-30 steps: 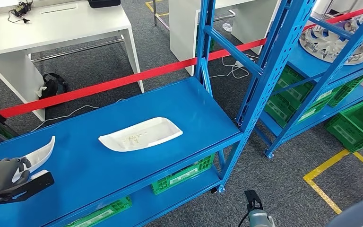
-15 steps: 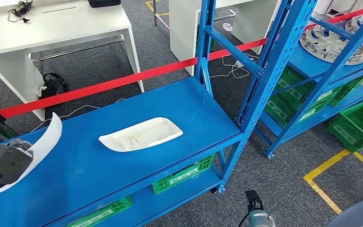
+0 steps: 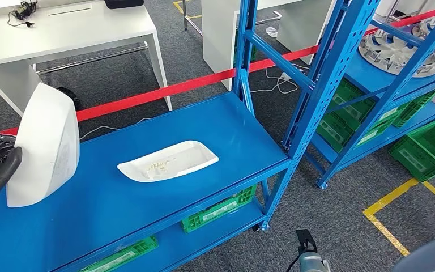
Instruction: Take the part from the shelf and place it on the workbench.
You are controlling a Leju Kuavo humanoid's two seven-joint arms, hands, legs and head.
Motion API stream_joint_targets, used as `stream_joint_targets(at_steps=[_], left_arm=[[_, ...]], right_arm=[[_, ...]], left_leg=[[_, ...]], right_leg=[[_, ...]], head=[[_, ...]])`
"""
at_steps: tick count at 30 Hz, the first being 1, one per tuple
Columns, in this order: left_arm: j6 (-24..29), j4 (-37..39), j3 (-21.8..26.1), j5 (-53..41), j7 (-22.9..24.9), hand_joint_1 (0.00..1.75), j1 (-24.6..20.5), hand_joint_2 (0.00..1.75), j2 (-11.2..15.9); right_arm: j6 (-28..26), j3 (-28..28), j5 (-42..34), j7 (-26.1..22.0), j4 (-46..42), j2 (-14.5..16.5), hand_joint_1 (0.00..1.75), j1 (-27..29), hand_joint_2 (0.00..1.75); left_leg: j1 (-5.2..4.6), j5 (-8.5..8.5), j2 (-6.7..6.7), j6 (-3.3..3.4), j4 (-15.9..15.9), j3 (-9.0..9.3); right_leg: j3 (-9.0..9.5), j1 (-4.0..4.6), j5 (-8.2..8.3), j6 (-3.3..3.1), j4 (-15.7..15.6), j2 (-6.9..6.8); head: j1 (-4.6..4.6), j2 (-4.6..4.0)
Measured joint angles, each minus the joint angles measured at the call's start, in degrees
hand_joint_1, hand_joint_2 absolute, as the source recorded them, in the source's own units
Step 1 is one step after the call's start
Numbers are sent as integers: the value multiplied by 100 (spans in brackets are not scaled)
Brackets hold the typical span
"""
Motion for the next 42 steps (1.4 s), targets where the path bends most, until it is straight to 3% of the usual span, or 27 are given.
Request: stream_joint_targets(at_steps=[5, 19, 27, 32, 36, 38, 41, 42], left_arm=[[-410, -497, -37, 761, 185, 175, 247, 175, 52], [-437, -861, -148, 847, 231, 175, 423, 175, 127], [-731, -966, -269, 1575, 837, 175, 516, 175, 213], [-720, -1024, -377, 1625, 890, 175, 548, 175, 301], [-724, -1057, -458, 1629, 881, 175, 550, 175, 364], [-731, -1080, -481, 1641, 883, 175, 549, 175, 375], [-714, -1128, -491, 1649, 891, 175, 608, 175, 380], [-710, -1153, -493, 1649, 898, 175, 648, 175, 380]], right_arm=[[0, -9, 50, 9, 0, 4, 0, -8, 0], [0, -87, 55, 9, 0, 13, 0, -11, 0], [16, -93, 104, 4, 0, 21, 0, -11, 0], [-9, -101, 108, 17, 0, 35, 0, -12, 0], [-30, -126, 102, 9, 0, 57, 0, -15, 0], [-35, -133, 98, -8, 0, 65, 0, -17, 0], [-35, -133, 99, -52, 0, 67, 0, -15, 0], [-35, -133, 100, -64, 0, 67, 0, -14, 0]], left_leg=[[0, 0, -1, 0, 0, 0], [0, 0, -2, 0, 0, 0], [-26, -11, -2, 13, 6, 0], [-61, -36, -2, 53, 23, -1], [-75, -25, 6, 138, -2, 19], [-43, 35, 24, 199, -71, 44], [-37, 61, 40, 236, -82, 17], [-39, 62, 42, 234, -68, -3]], right_leg=[[0, 1, -2, 1, 0, -2], [2, 0, -3, 3, 0, -2], [4, -13, -2, 10, -4, -3], [10, -49, -8, 52, -5, -3], [35, -85, -17, 125, -17, -1], [-35, -77, -183, 143, 181, -2], [-468, -42, -731, 139, 1170, -2], [-587, -37, -812, 141, 1442, -2]], head=[[-1, 0], [0, 0], [0, 0], [-1, 0], [-2, 0], [10, 0], [28, 0], [28, 0]])
